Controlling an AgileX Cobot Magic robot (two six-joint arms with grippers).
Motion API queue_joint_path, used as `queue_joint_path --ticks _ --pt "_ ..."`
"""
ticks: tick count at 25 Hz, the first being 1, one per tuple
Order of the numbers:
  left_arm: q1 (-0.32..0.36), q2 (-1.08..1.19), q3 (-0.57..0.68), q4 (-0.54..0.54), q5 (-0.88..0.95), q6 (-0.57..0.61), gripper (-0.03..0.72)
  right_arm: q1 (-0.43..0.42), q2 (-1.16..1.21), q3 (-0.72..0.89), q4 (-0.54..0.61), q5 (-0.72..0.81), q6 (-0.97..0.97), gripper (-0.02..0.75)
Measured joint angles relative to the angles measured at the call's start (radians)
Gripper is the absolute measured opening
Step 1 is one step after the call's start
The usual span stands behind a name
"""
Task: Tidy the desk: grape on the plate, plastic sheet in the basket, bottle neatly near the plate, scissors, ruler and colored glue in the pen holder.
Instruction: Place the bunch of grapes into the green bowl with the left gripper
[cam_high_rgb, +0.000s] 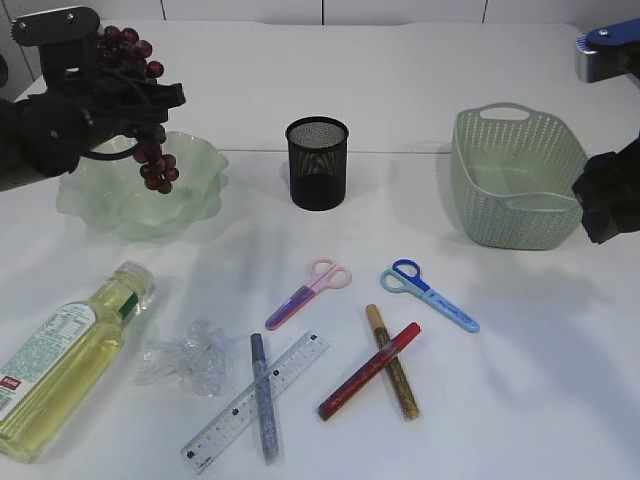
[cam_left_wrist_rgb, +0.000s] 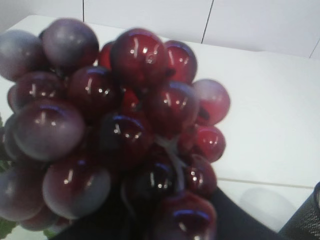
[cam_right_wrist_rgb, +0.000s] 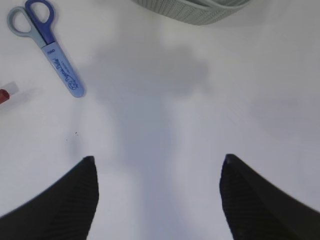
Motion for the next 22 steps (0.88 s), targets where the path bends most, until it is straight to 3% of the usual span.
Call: queue_joint_path --ticks 7,17,22 --pt "0.000 0.030 -0.002 -0.014 -0.005 0.000 0.219 0.000 0.000 0.000 0.000 0.000 0.000 0.585" --pt "0.000 0.038 -0.005 -0.029 0.000 0.000 0.470 0.000 0.000 0.000 0.000 -0.002 0.000 0.585" --pt "0.000 0.038 -0.005 -0.048 0.039 0.000 0.553 0.000 0.000 0.000 0.000 -0.002 0.000 0.585"
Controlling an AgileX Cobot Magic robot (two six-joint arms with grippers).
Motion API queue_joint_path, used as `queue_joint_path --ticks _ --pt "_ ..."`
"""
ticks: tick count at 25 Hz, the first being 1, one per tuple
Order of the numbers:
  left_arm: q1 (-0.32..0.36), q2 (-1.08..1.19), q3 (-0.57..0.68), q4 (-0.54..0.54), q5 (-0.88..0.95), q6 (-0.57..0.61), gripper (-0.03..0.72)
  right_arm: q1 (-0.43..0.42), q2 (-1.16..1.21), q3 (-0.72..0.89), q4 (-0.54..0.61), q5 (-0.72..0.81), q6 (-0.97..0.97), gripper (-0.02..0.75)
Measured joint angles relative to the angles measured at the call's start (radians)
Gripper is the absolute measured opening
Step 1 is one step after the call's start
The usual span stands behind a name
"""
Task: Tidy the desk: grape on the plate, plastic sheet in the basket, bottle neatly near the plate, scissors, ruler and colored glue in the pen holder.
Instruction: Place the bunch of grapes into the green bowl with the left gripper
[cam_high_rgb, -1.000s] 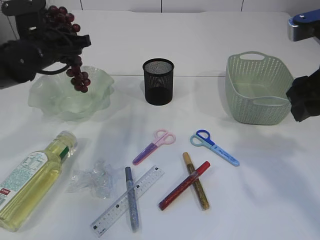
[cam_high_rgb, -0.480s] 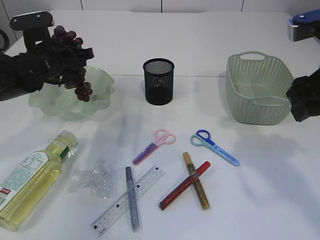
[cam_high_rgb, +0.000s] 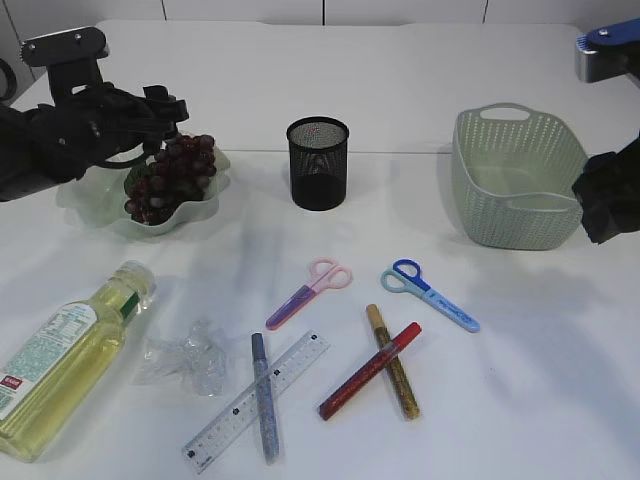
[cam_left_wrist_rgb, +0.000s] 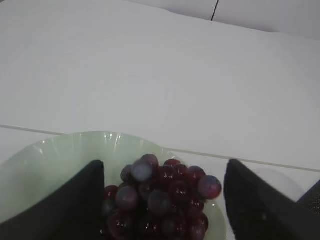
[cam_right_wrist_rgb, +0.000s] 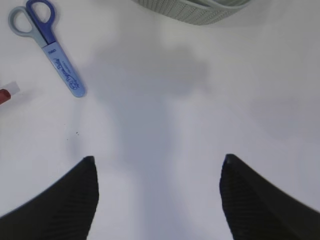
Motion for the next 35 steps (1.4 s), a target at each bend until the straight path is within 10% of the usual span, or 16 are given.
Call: queue_joint_path --ticks 22,35 --pt "0.012 -0.335 0.000 0.153 0.762 0.004 0.543 0.000 0.000 0.000 0.030 0.000 0.000 0.584" --pt "0.170 -0.699 0.000 0.312 1.330 0.004 0.543 0.000 -0.050 0.000 0.079 0.091 0.000 0.584"
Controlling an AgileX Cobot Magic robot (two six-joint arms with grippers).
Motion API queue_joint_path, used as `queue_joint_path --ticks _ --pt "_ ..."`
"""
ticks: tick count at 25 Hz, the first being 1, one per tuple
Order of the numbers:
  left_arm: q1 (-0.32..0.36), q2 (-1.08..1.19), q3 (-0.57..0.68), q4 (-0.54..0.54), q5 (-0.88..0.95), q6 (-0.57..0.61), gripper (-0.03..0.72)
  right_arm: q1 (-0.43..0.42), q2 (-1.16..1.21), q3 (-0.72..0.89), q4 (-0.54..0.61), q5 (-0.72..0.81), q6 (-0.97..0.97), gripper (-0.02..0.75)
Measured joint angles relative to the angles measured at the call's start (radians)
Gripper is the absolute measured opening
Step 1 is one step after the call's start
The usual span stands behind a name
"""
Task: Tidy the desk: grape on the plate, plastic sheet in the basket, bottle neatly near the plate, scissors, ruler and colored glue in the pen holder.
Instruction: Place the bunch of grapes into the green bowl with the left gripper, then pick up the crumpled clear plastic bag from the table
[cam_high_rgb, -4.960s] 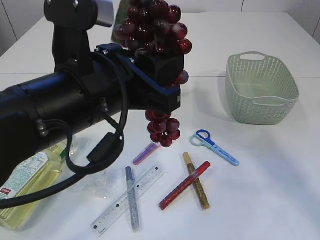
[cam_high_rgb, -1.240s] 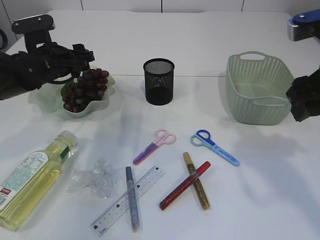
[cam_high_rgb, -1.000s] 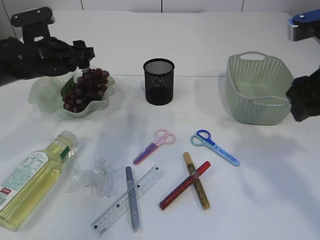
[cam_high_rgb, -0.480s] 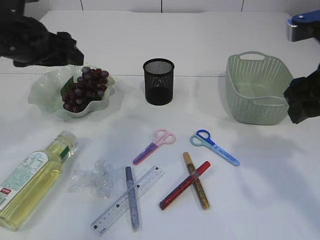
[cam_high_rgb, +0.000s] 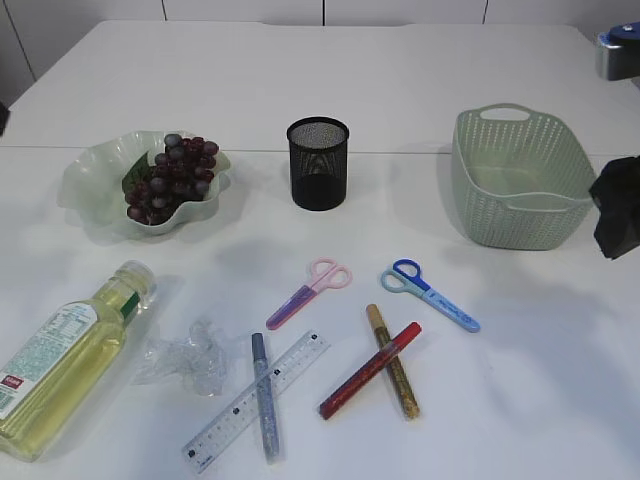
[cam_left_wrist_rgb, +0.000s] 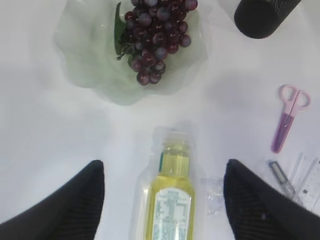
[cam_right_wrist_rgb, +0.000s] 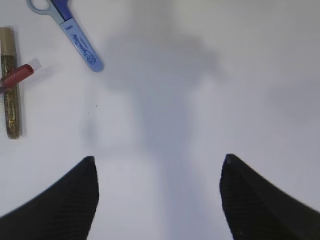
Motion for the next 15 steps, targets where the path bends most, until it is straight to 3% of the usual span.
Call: queue_joint_path --ticks 5,15 --pt "0.000 -0.104 0.000 0.090 0.095 -0.044 0.542 0.000 -0.016 0.000 0.032 0.010 0.000 0.584" --pt "0.000 -0.120 0.124 0.094 0.147 -0.058 0.490 0.000 -0.016 0.000 0.096 0.014 0.000 0.584"
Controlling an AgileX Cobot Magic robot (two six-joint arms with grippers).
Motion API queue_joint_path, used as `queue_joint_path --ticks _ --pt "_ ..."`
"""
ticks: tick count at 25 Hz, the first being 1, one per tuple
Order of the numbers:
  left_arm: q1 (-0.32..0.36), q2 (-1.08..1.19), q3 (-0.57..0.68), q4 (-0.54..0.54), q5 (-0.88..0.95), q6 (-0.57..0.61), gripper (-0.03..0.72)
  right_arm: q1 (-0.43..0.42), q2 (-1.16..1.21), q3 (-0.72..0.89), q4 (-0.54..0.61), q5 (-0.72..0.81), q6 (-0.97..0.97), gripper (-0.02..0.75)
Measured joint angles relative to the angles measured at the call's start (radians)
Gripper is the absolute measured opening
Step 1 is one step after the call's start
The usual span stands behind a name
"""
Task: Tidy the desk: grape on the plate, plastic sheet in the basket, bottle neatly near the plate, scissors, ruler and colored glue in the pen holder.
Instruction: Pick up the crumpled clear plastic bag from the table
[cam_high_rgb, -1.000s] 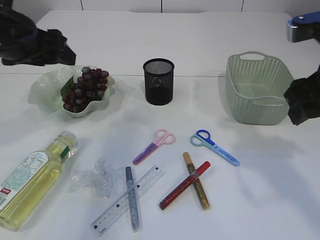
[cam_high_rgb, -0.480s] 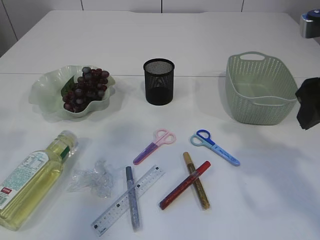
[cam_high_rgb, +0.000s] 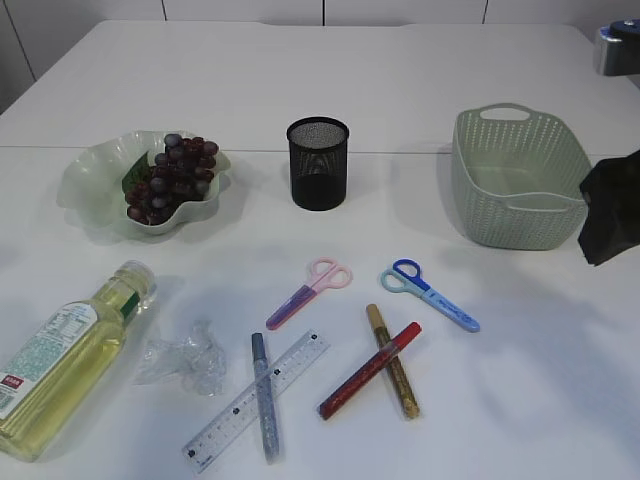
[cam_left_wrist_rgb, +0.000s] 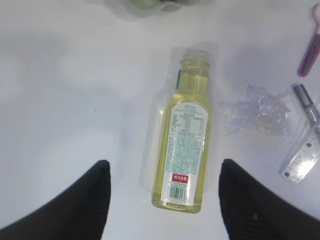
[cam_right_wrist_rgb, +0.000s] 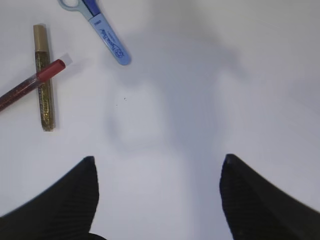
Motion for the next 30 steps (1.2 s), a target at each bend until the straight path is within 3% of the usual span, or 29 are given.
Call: queue_joint_path --ticks 5,15,19,23,30 --pt "0.000 -0.027 0.063 -0.002 -0.015 -0.002 0.489 0.000 0.000 0.000 0.001 0.006 0.000 0.584" --pt "0.000 -0.036 0.065 -0.004 -0.043 -0.002 0.489 0.000 0.000 0.000 0.006 0.001 0.000 0.584" --pt "-0.008 -0.036 0.065 -0.054 -0.054 0.006 0.489 0.000 0.000 0.000 0.008 0.000 0.000 0.584" --pt "-0.084 -0.007 0.065 -0.115 -0.087 0.042 0.487 0.000 0.000 0.000 0.010 0.000 0.000 0.584" --pt "-0.297 0.163 0.065 -0.122 -0.173 0.050 0.487 0.000 0.000 0.000 0.024 -0.008 0.000 0.584"
